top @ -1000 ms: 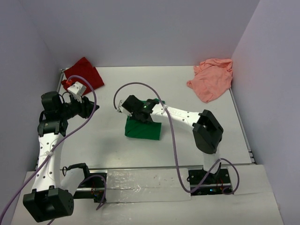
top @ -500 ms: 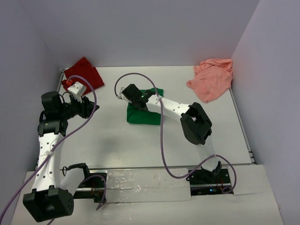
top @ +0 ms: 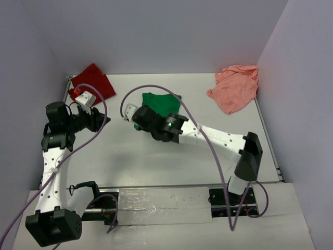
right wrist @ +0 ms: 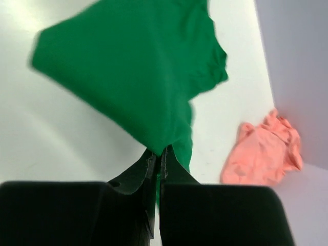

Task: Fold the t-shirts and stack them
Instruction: Fold the long partially folded tshirt into a neat square

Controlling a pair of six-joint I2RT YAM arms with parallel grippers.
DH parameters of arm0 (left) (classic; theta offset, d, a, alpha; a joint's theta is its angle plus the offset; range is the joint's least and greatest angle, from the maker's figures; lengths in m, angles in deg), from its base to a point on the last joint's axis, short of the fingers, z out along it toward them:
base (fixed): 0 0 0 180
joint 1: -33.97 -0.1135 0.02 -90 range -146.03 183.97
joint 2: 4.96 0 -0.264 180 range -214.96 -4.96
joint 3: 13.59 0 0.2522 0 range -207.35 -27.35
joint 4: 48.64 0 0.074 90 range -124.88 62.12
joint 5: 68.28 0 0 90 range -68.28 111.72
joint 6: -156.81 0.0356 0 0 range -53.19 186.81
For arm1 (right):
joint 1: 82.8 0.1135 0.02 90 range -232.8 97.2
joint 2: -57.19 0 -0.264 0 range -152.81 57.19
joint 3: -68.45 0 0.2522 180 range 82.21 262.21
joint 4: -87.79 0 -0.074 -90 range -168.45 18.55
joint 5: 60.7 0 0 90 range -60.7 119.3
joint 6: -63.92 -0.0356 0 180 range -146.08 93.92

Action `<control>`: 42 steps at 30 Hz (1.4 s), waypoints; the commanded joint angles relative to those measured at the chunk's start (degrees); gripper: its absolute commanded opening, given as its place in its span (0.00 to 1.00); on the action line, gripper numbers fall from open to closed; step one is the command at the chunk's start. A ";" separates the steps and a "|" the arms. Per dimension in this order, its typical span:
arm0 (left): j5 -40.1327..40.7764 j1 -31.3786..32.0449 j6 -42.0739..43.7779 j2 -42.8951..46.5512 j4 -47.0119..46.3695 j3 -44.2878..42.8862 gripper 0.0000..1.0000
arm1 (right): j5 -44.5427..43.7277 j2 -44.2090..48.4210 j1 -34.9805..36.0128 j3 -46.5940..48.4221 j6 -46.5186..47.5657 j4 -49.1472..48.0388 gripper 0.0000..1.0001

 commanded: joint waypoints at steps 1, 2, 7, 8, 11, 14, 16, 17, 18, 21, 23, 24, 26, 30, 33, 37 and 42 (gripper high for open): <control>-1.92 0.12 1.69 0.66 1.74 -3.42 0.46 | 3.15 4.95 5.75 -2.90 -9.18 9.17 0.00; -2.10 0.21 2.13 0.65 2.88 -3.77 0.46 | 4.82 5.66 8.90 -3.69 -9.47 10.41 0.00; -1.31 0.21 3.71 2.23 7.19 -4.92 0.46 | 13.43 8.03 11.39 -10.46 -9.38 12.26 0.00; -1.13 0.12 4.24 3.28 7.81 -5.00 0.46 | 16.41 7.95 11.65 -10.81 -9.73 12.53 0.00; 0.09 0.21 5.03 5.22 8.78 -4.22 0.46 | 18.98 6.73 12.62 -9.68 -10.09 13.06 0.00; 0.89 0.21 5.82 4.88 8.87 -3.86 0.47 | 18.20 4.61 12.36 -5.82 -8.69 13.32 0.00; 0.98 0.21 6.00 3.83 8.52 -3.77 0.47 | 15.91 3.21 11.13 -4.40 -6.14 11.22 0.00; 0.80 0.21 6.26 2.69 8.43 -3.78 0.47 | 15.39 2.59 10.60 -3.79 -5.09 10.60 0.00; 0.45 0.21 6.44 1.98 8.26 -3.86 0.47 | 13.47 1.11 10.08 -2.74 -4.30 9.73 0.00; -0.25 0.21 6.27 0.31 6.77 -3.34 0.46 | 11.78 -1.27 8.05 0.42 -0.87 7.70 0.00; -0.51 0.21 6.09 -0.22 5.80 -2.81 0.46 | 10.64 -3.38 6.91 1.74 1.68 6.21 0.00; -0.60 0.12 6.09 -0.31 5.53 -2.63 0.47 | 10.20 -4.17 6.47 3.23 2.73 5.60 0.00; -0.61 0.21 6.44 -0.49 5.01 -1.76 0.47 | 10.02 -6.63 4.81 4.56 3.71 5.24 0.00; -0.25 0.12 7.23 -0.58 4.30 -0.18 0.46 | 8.44 -10.33 1.20 7.54 6.78 1.03 0.00; -0.16 0.21 7.32 -0.93 3.86 0.35 0.46 | 8.00 -13.84 -1.69 10.44 7.75 -0.65 0.00; -0.69 0.21 7.41 -1.72 3.33 0.62 0.46 | 8.35 -18.76 -4.60 13.96 9.42 -3.37 0.00; -2.10 0.21 7.32 -2.33 3.07 0.53 0.47 | 11.51 -24.12 -6.45 16.78 9.08 -5.74 0.00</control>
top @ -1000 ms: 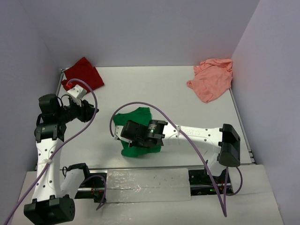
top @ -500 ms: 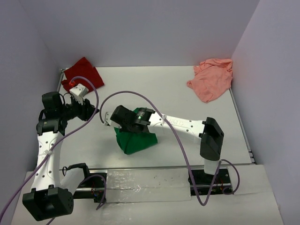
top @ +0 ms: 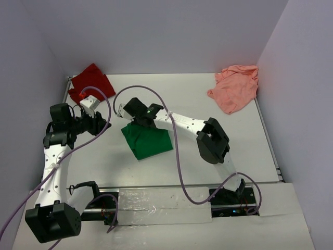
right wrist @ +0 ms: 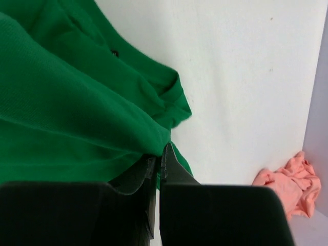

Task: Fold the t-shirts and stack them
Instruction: Fold the long partially folded tshirt into a neat square, then smooth out wrinkles on the folded tshirt

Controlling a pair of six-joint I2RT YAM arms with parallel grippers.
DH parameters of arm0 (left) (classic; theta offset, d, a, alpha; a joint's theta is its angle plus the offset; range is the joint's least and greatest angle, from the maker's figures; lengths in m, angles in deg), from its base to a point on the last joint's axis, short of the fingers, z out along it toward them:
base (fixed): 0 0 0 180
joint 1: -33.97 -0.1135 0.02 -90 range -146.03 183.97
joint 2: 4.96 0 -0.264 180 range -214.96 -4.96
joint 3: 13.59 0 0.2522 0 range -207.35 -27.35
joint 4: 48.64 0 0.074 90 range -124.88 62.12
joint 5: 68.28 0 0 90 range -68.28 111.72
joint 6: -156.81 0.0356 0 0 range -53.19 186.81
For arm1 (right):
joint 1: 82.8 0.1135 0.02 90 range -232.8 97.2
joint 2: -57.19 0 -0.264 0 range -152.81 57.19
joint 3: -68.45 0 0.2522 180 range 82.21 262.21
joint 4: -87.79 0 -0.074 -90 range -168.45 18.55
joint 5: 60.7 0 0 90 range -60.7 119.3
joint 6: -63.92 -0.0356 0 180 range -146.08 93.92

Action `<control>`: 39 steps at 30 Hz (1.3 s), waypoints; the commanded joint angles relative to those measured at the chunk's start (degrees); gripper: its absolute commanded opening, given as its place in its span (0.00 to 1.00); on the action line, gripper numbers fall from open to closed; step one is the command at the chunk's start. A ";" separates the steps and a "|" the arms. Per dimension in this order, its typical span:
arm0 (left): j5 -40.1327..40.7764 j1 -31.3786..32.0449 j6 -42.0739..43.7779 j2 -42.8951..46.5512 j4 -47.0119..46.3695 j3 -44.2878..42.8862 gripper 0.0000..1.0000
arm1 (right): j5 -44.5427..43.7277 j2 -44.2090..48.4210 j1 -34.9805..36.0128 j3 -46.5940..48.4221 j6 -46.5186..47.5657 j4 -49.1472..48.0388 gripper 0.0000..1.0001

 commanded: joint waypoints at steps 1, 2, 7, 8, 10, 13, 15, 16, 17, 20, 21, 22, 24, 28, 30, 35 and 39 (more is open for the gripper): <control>-2.69 0.21 0.83 -0.15 -2.94 -0.39 0.47 | 2.09 -3.27 -0.92 3.82 0.44 -5.24 0.00; -2.86 0.12 0.74 -0.15 -3.03 -0.30 0.47 | 2.97 -3.99 -1.10 3.82 0.35 -5.69 0.00; -3.74 0.12 0.57 -0.94 -2.94 -0.48 0.47 | 2.98 -7.68 -1.19 3.03 -1.49 -11.83 0.44; -4.01 0.12 0.57 -0.94 -2.86 -0.47 0.47 | 1.76 -7.77 -0.93 2.33 -1.84 -13.76 0.49; -4.10 0.21 0.39 -0.94 -3.03 -0.21 0.47 | -0.88 -8.03 -0.93 1.01 -2.46 -19.82 0.55; -3.75 0.21 0.04 -0.68 -3.56 0.23 0.47 | -8.43 -6.99 -0.75 -2.32 -2.29 -32.11 0.57; -3.40 0.30 -0.31 -0.59 -4.26 0.49 0.47 | -14.85 -4.62 -0.84 -5.75 -1.67 -42.89 0.58; -2.96 0.30 -0.75 -0.41 -4.61 0.58 0.47 | -16.78 -3.30 -0.92 -7.24 -1.24 -47.05 0.58; -2.69 0.21 -1.01 -0.41 -5.05 0.67 0.47 | -19.93 0.54 -1.10 -11.34 -0.54 -51.70 0.58; -3.48 0.47 -1.98 -0.58 -7.59 1.02 0.47 | -19.89 10.46 -2.50 -17.96 -2.97 -61.75 0.56; -3.92 0.82 -2.33 -0.94 -8.38 0.41 0.47 | -19.18 12.94 -3.55 -18.85 -4.38 -60.81 0.55; -5.40 1.96 -2.33 -2.51 -8.48 -0.12 0.47 | -18.48 15.15 -4.08 -19.29 -5.61 -59.23 0.51; -6.73 3.98 -2.07 -4.97 -7.52 -2.66 0.46 | -12.77 20.51 -6.45 -17.99 -9.83 -48.36 0.23; -7.44 13.88 -2.07 -13.93 -5.93 -6.62 0.34 | -5.57 27.10 -12.33 -14.63 -18.27 -30.85 0.00; -6.30 17.33 -3.38 -18.05 -7.15 -7.42 0.25 | -3.36 30.62 -13.75 -16.73 -18.90 -26.97 0.00; -3.57 25.25 -4.62 -27.29 -11.28 -8.12 0.22 | -1.43 42.75 -16.83 -25.61 -19.60 -22.23 0.00; 0.88 28.59 -7.42 -35.47 -13.75 -8.30 0.21 | -0.54 49.00 -19.38 -30.53 -21.27 -20.37 0.00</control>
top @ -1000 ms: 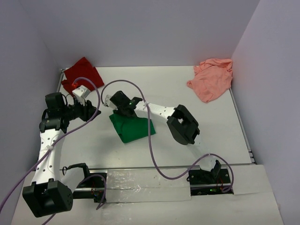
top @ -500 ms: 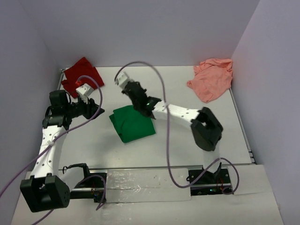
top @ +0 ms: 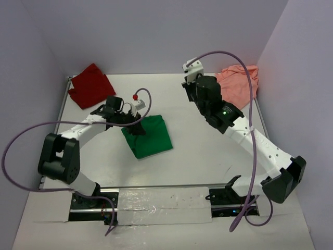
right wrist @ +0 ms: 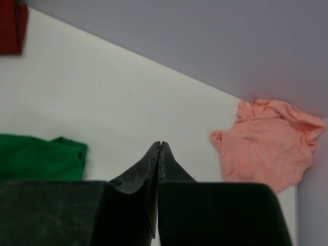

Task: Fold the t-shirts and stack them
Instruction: Smooth out wrinkles on the folded tshirt

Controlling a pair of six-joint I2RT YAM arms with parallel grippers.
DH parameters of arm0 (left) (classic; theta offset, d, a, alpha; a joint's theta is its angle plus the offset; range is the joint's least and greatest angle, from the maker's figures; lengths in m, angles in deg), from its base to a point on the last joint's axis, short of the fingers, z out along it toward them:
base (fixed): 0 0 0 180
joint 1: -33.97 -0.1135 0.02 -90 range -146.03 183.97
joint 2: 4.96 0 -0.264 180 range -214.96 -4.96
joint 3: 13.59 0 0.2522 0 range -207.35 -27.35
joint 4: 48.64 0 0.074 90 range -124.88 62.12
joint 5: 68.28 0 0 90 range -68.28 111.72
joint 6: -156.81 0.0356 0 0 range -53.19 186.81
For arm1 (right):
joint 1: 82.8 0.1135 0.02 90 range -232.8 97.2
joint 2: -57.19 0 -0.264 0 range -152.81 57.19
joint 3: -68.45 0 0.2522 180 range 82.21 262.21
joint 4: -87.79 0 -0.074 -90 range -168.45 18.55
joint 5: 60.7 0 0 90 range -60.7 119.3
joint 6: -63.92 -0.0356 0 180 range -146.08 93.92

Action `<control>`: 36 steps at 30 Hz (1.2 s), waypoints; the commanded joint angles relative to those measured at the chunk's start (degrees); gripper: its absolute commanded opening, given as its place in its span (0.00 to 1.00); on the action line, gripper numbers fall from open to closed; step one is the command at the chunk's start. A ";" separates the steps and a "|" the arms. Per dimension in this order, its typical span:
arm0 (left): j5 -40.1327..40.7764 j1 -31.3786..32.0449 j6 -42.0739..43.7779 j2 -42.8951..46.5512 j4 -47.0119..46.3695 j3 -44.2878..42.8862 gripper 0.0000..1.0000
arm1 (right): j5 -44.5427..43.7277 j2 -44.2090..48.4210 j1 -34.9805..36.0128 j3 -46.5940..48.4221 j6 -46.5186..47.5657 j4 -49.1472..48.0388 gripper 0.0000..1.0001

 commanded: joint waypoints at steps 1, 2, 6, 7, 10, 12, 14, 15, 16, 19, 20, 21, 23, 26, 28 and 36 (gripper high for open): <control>6.39 2.30 -3.36 -4.07 -4.46 -2.57 0.17 | 2.43 4.36 -2.27 -3.66 -3.39 5.44 0.00; 8.68 2.57 -4.42 -5.47 -4.38 -2.66 0.16 | 3.13 5.08 -3.66 -4.10 -3.40 6.05 0.00; 21.94 2.66 -5.75 -5.75 -6.22 -0.73 0.14 | 4.36 7.54 -5.34 -5.76 -4.28 8.08 0.00; 23.54 2.66 -5.92 -5.57 -6.75 0.49 0.14 | 4.54 8.16 -5.61 -6.29 -4.54 8.08 0.00; 28.71 2.57 -7.24 -4.78 -7.80 1.64 0.13 | 5.86 10.18 -6.22 -8.32 -4.89 7.82 0.00; 31.01 2.13 -7.94 -4.17 -7.81 2.09 0.13 | 5.95 10.71 -6.66 -8.76 -4.98 7.91 0.00; 34.26 1.69 -8.12 -4.08 -7.11 1.91 0.13 | 5.52 10.45 -6.67 -8.50 -5.15 8.78 0.00; 35.23 1.17 -8.12 -4.16 -6.67 1.82 0.13 | 5.77 10.62 -6.84 -8.24 -5.42 9.05 0.00; 35.59 0.82 -7.86 -4.43 -5.62 1.65 0.13 | 6.38 10.62 -6.93 -8.15 -5.42 9.57 0.00; 38.75 0.02 -7.77 -5.65 -5.08 1.73 0.13 | 14.27 9.31 -6.93 -6.66 -4.81 14.29 0.00; 39.02 -0.24 -7.77 -6.18 -4.99 1.82 0.13 | 17.95 8.35 -6.93 -5.96 -4.37 16.15 0.00; 38.67 -0.68 -7.77 -6.36 -5.08 1.91 0.13 | 23.91 5.64 -6.75 -4.73 -4.54 17.65 0.00; 37.71 -1.03 -7.85 -6.62 -5.69 2.26 0.13 | 31.05 2.03 -5.62 -3.32 -3.58 21.87 0.00; 34.64 -1.21 -7.07 -6.89 -5.79 2.44 0.14 | 36.34 -4.31 -1.14 -2.17 -2.09 22.67 0.00; 33.23 -1.21 -7.50 -7.06 -6.14 2.44 0.14 | 37.15 -7.47 2.11 -2.43 -0.06 20.93 0.00; 31.11 -1.21 -7.68 -9.17 -7.80 2.35 0.14 | 42.94 -20.31 13.28 2.93 0.30 17.77 0.00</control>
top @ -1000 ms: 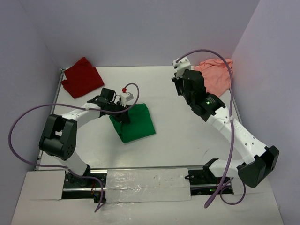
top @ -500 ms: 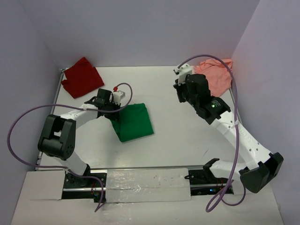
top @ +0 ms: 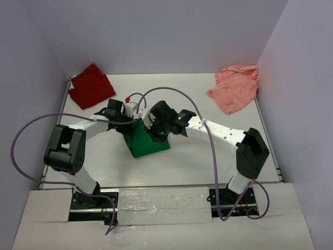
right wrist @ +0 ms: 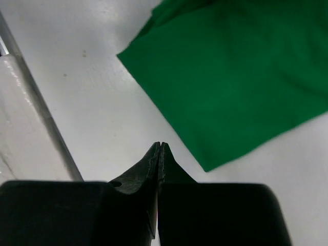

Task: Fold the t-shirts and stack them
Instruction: Smooth out wrinkles on the folded tshirt

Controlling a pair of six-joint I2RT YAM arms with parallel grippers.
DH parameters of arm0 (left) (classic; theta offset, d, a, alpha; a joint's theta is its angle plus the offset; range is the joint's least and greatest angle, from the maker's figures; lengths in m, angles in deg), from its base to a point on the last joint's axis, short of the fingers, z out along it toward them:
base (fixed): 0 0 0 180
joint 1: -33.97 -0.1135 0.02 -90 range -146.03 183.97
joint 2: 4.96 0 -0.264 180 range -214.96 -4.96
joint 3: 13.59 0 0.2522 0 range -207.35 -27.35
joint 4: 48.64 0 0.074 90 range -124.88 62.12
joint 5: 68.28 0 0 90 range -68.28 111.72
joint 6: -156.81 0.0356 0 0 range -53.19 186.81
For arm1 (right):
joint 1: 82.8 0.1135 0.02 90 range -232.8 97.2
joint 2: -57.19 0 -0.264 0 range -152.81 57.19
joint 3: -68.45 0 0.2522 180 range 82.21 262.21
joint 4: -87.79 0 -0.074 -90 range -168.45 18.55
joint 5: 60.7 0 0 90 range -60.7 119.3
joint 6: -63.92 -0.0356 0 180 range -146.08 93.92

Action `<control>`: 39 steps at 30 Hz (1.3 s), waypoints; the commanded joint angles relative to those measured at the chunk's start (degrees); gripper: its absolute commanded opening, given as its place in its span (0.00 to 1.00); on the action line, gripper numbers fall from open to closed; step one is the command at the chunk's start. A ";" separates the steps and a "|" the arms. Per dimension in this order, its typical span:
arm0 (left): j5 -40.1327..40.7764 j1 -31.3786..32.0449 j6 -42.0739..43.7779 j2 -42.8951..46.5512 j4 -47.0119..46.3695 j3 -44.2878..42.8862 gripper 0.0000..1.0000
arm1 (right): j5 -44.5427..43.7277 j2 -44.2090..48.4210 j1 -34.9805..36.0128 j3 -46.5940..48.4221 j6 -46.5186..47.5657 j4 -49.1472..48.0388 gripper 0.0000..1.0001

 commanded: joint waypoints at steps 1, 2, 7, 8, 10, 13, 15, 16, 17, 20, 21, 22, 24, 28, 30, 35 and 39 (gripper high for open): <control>-2.40 -0.18 -0.18 -0.67 -2.19 0.03 0.14 | 5.79 -1.49 0.89 4.07 0.40 -3.45 0.00; -2.66 -0.18 -0.18 -0.67 -2.10 -0.05 0.14 | 5.45 -2.46 1.50 4.07 0.40 -4.24 0.00; -3.80 -0.18 0.17 -0.58 -1.75 -0.14 0.14 | 2.37 -4.83 4.06 3.19 0.76 -8.99 0.00; -3.80 -0.18 0.17 -0.58 -1.75 -0.14 0.14 | 2.46 -5.36 4.15 3.19 1.28 -9.17 0.00; -3.98 -0.18 0.34 -0.67 -1.75 -0.14 0.14 | 1.84 -6.76 4.24 2.75 1.28 -10.13 0.00; -4.24 -0.18 0.35 -0.93 -1.84 -0.05 0.14 | 1.67 -8.43 4.24 1.78 1.11 -12.68 0.00; -4.42 -0.18 0.43 -1.20 -1.84 -0.14 0.14 | 1.93 -9.75 4.24 1.87 1.28 -12.95 0.00; -4.59 -0.27 0.43 -1.37 -1.75 -0.14 0.14 | 1.84 -11.15 4.24 2.39 1.28 -12.95 0.00; -4.77 -0.27 0.43 -1.46 -1.84 -0.23 0.14 | 1.93 -12.04 4.24 2.74 1.46 -12.86 0.00; -5.03 -0.36 0.87 -1.81 -1.31 -0.40 0.14 | 2.19 -13.62 4.24 2.48 2.33 -13.65 0.00; -5.03 -0.36 0.87 -2.08 -1.31 -0.41 0.14 | 2.63 -14.15 4.15 2.31 2.68 -14.00 0.00; -5.03 -0.53 0.96 -2.17 -1.22 -0.41 0.14 | 2.37 -14.33 4.15 2.13 3.21 -14.27 0.00; -5.56 -0.71 0.96 -2.69 -1.05 -0.41 0.14 | 2.02 -14.86 3.97 2.13 3.30 -14.97 0.00; -6.00 -0.97 1.22 -3.57 -0.43 -0.58 0.14 | 2.45 -16.00 3.18 2.22 4.35 -14.80 0.00; -6.09 -1.15 1.40 -4.01 -0.26 -0.67 0.14 | 2.28 -15.91 2.48 2.22 4.36 -14.18 0.00; -5.30 -1.85 0.53 -4.36 0.01 -1.28 0.14 | 3.59 -16.44 0.63 2.66 3.22 -10.24 0.00; -4.59 -1.94 0.26 -5.59 0.27 -2.25 0.14 | 10.16 -24.32 -1.12 9.49 -0.47 -1.21 0.00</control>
